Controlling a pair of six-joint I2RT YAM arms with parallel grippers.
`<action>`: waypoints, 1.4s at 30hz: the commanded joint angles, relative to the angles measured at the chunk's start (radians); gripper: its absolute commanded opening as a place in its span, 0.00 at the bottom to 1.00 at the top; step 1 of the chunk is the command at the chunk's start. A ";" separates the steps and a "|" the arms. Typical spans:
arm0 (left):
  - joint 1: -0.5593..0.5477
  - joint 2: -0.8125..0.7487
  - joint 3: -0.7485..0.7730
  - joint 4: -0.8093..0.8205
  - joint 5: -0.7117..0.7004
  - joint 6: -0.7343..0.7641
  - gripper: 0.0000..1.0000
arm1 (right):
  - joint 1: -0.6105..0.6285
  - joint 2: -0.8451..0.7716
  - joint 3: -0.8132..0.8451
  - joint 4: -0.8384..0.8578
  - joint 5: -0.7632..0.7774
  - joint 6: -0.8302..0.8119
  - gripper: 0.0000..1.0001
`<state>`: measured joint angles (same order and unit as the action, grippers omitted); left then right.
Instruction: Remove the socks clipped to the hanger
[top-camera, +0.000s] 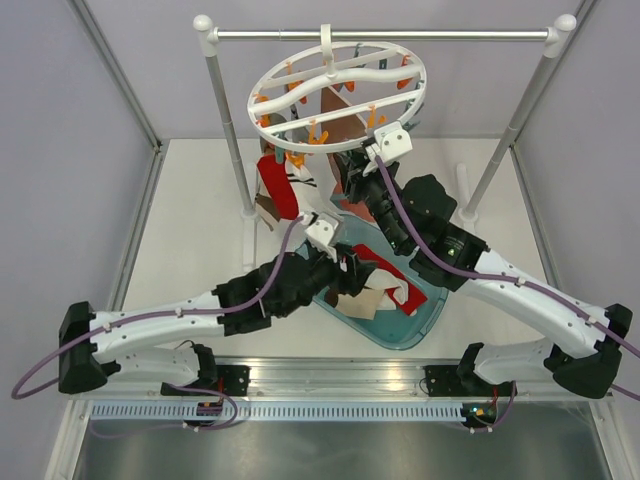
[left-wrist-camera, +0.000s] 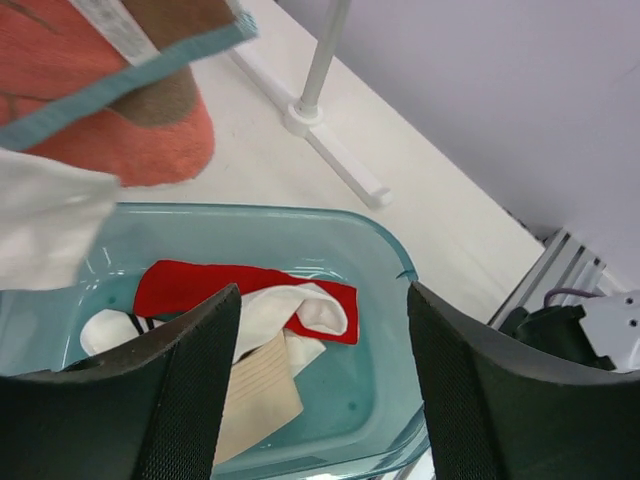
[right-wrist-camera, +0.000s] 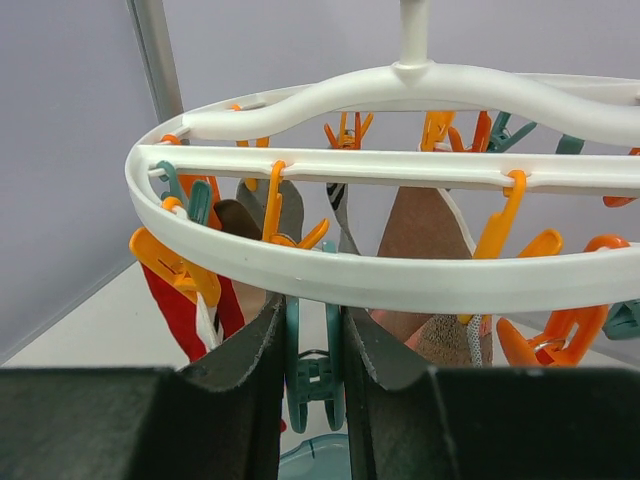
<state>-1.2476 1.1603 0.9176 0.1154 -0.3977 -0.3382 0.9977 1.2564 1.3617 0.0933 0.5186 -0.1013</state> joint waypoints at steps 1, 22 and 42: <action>0.008 -0.103 -0.010 -0.066 -0.094 -0.041 0.72 | 0.002 -0.034 -0.004 -0.004 0.024 -0.003 0.15; 0.531 -0.274 -0.112 -0.034 0.336 -0.203 0.83 | 0.004 -0.063 0.005 -0.044 0.032 -0.015 0.15; 0.539 -0.152 -0.178 0.171 0.424 -0.220 0.58 | 0.002 -0.068 0.010 -0.050 0.024 -0.008 0.15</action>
<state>-0.7128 1.0077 0.7444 0.1974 -0.0147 -0.5365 0.9974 1.2201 1.3617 0.0422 0.5320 -0.1017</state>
